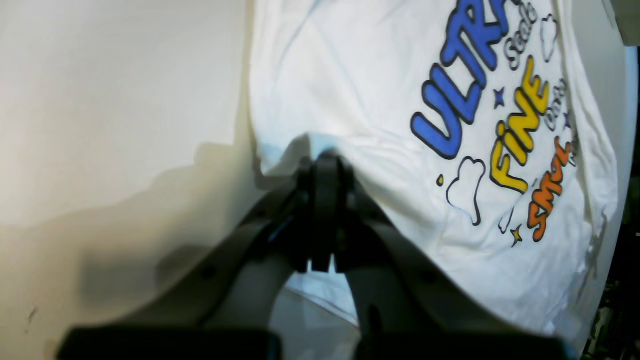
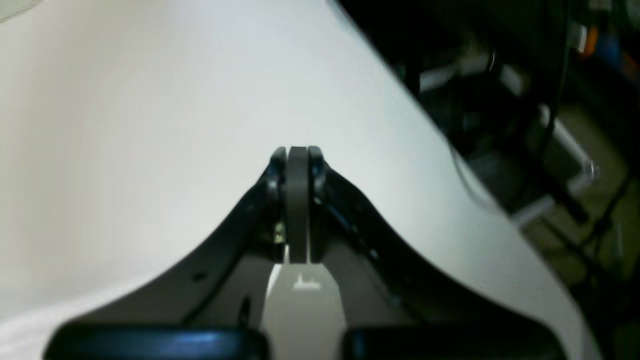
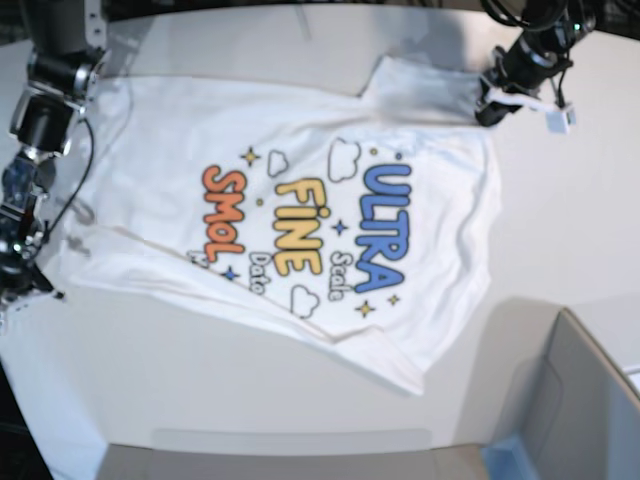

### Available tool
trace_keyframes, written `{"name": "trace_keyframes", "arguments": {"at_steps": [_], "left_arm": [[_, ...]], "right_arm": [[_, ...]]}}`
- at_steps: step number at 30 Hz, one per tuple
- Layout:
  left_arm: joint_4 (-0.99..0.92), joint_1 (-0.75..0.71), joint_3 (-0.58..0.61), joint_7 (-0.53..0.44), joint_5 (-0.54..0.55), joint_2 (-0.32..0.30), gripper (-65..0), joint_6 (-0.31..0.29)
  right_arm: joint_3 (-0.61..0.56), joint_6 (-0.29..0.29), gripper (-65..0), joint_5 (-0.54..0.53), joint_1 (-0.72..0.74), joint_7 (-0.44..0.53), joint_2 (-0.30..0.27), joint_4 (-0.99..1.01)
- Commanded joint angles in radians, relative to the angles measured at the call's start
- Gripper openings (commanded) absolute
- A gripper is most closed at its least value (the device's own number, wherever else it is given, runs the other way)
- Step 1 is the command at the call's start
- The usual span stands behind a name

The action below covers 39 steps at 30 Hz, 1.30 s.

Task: Layout the t-shirt on the table in an organized manner, then fold the t-shirt properly
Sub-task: 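Pull the shirt edge with the right gripper to straighten the body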

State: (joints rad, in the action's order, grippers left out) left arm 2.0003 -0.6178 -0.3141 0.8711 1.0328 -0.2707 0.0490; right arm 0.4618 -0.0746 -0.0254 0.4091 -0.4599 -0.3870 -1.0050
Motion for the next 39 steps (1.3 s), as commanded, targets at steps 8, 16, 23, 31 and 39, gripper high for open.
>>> {"name": "trace_keyframes", "arguments": {"at_steps": [8,16,23,31,39], "left_arm": [[0.015,-0.006,-0.001,-0.003,0.02,0.008,-65.0,0.007],[0.015,-0.006,-0.001,-0.002,0.02,0.024,-65.0,0.007],[0.014,-0.006,-0.001,-0.002,0.02,0.024,-65.0,0.005],[0.014,-0.003,-0.001,-0.002,0.02,0.026,-65.0,0.005],[0.014,-0.006,-0.001,-0.002,0.02,0.026,-65.0,0.005]], "right_arm": [[-0.12,0.008,-57.3,-0.017,-0.164,0.02,-0.007,-0.214],[-0.469,0.043,-42.8,0.068,-0.477,-0.228,-0.186,-0.697],[-0.403,0.172,-43.0,0.071,-0.447,-0.262,-0.209,-0.641],[-0.473,0.233,-43.0,0.069,-0.347,-0.262,-0.217,-0.53],[-0.565,0.238,-43.0,0.072,-0.31,-0.265,-0.211,-0.479]]}}
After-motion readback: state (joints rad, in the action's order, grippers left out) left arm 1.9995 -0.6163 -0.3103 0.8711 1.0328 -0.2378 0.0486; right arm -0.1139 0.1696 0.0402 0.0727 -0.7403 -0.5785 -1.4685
